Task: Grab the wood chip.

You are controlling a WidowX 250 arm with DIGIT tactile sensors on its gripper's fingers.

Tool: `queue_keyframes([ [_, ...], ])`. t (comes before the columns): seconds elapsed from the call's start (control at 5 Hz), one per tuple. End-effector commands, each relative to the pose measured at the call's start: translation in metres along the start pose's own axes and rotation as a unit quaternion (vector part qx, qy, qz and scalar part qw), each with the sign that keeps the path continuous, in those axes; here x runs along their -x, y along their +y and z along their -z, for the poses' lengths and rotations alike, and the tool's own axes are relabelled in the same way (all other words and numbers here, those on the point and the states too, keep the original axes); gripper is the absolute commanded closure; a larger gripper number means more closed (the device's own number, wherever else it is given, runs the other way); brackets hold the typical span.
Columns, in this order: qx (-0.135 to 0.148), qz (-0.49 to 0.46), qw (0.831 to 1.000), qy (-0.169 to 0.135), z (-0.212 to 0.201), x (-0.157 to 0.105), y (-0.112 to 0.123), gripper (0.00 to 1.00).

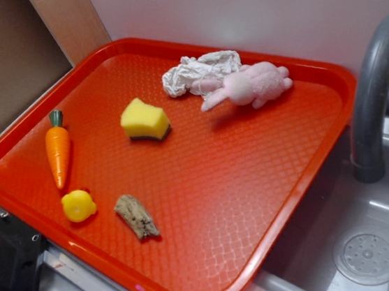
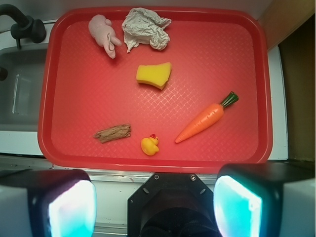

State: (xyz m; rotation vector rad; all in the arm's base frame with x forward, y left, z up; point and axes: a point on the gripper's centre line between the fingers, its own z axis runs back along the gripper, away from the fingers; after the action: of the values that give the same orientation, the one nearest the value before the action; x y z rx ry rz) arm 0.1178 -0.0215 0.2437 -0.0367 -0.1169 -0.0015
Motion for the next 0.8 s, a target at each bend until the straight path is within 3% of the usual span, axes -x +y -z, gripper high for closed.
queue_keyframes([
  [0.0, 0.000, 0.000, 1.000, 0.000, 0.000, 0.000, 0.000, 0.00],
  [0.2, -0.016, 0.127, 0.992, -0.006, 0.008, -0.030, -0.025, 0.00],
  [0.4, -0.031, 0.253, 0.967, 0.015, 0.033, -0.052, -0.051, 0.00],
  [0.6, -0.042, 0.377, 0.920, 0.098, 0.058, -0.050, -0.074, 0.00],
])
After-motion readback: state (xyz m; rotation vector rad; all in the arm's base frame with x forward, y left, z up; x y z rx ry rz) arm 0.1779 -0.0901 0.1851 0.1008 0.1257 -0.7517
